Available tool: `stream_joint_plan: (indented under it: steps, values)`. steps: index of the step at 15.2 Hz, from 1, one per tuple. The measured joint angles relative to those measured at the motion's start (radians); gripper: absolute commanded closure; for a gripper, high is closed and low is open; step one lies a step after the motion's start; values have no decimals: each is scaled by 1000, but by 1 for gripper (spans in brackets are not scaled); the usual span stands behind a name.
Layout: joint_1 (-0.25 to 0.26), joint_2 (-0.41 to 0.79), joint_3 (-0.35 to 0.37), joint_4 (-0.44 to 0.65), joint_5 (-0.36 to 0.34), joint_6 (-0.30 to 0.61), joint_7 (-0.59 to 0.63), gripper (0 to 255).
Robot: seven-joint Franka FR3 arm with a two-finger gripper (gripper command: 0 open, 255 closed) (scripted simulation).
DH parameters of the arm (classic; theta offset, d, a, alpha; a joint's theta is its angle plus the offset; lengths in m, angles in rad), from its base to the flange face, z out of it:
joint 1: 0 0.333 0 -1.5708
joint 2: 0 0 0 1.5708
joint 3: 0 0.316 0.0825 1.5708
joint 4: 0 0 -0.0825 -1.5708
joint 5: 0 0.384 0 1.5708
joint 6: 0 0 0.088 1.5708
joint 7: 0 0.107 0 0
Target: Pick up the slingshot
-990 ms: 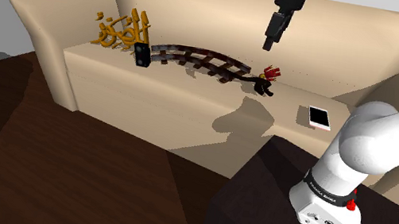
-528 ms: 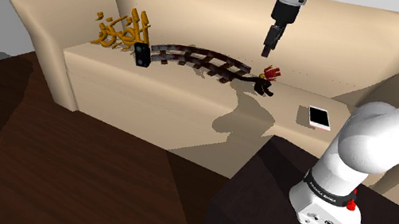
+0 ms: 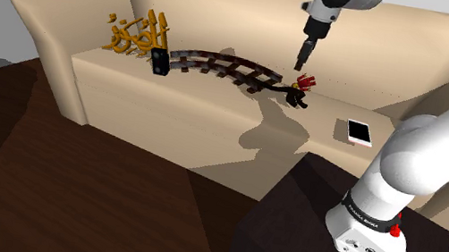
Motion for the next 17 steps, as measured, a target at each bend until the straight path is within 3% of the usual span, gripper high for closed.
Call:
stream_joint_plan:
  steps: [7, 12, 17]
  values:
    - [27, 251, -154, 105, 101, 131, -224, 0]
    - [20, 463, -235, 219, 256, 181, -428, 0]
    - [-47, 688, -241, 376, 435, 176, -617, 0]
